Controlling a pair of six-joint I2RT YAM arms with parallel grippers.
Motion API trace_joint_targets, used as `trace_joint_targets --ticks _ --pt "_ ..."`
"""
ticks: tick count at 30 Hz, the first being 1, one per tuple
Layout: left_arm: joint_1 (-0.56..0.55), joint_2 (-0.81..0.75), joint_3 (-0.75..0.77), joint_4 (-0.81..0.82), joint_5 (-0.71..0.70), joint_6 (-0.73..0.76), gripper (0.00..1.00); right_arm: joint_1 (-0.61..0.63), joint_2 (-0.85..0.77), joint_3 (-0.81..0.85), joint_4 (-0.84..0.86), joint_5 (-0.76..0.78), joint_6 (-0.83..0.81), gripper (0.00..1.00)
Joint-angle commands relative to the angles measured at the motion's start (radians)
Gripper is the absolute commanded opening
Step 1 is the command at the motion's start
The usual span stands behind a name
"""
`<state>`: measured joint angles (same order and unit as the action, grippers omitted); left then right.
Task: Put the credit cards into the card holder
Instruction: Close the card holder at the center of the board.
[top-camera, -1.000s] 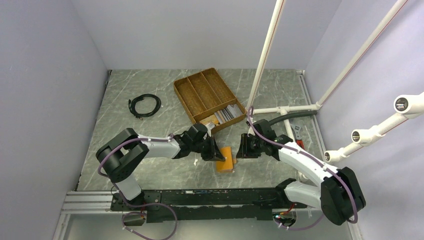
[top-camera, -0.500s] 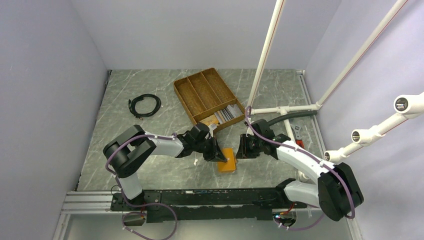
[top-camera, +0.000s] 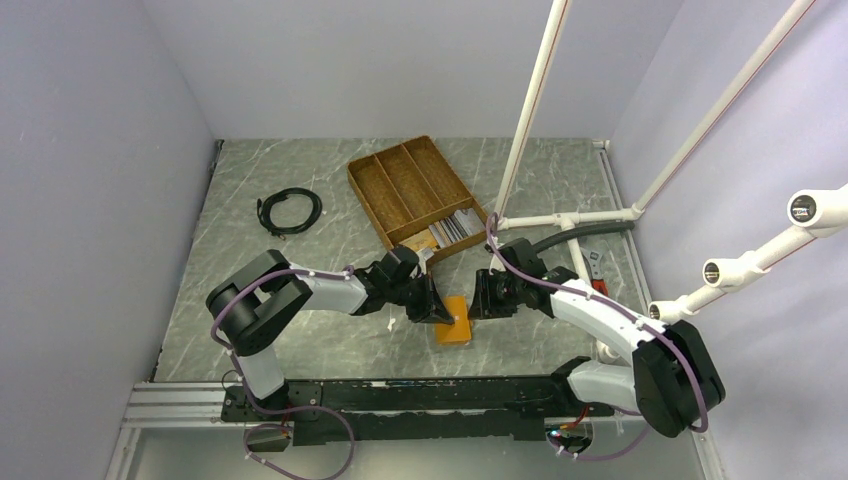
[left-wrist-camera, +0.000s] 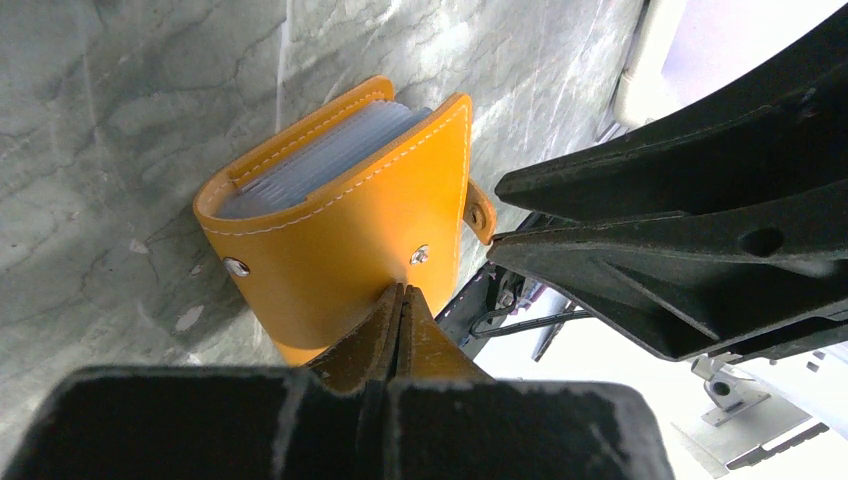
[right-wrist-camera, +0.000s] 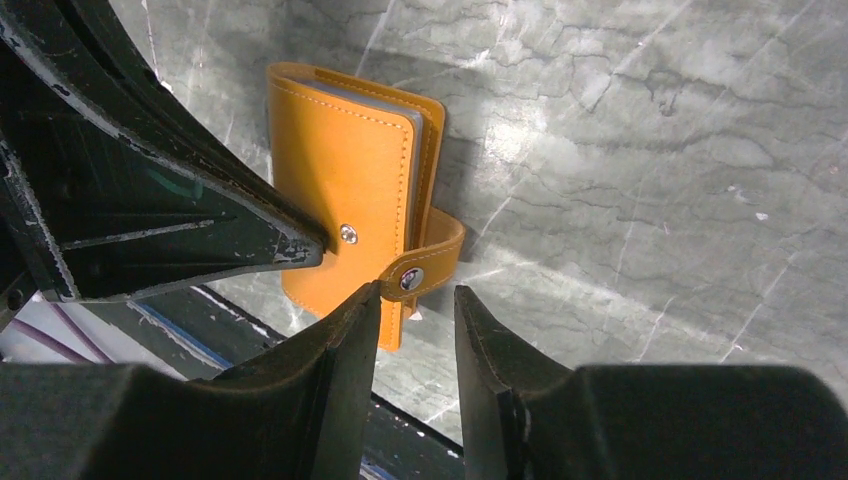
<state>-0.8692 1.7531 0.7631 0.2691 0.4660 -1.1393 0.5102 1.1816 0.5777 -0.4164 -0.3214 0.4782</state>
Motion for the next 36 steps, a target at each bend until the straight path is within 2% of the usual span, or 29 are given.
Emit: trace_joint_targets --ticks 1,20,22,25,26,36 --pt "-0.002 0.024 -0.007 -0.068 -0.047 0.025 0.0 0.012 0.004 0.045 0.034 -0.008 -0.015 0.36" --pt "-0.003 0.019 -0.015 -0.061 -0.055 0.027 0.0 0.019 0.032 0.05 0.034 0.018 -0.009 0.24" --pt "-0.002 0.019 -0.019 -0.056 -0.053 0.024 0.0 0.019 0.03 0.049 0.032 0.02 -0.009 0.17" --pt "-0.003 0.019 -0.022 -0.057 -0.055 0.025 0.0 0.019 0.01 0.048 0.03 0.019 -0.004 0.01" --pt "-0.002 0.019 -0.023 -0.056 -0.054 0.024 0.0 0.019 0.003 0.047 0.03 0.017 -0.003 0.0" --pt "-0.003 0.015 -0.028 -0.054 -0.055 0.024 0.0 0.019 -0.024 0.034 0.015 0.027 -0.01 0.0"
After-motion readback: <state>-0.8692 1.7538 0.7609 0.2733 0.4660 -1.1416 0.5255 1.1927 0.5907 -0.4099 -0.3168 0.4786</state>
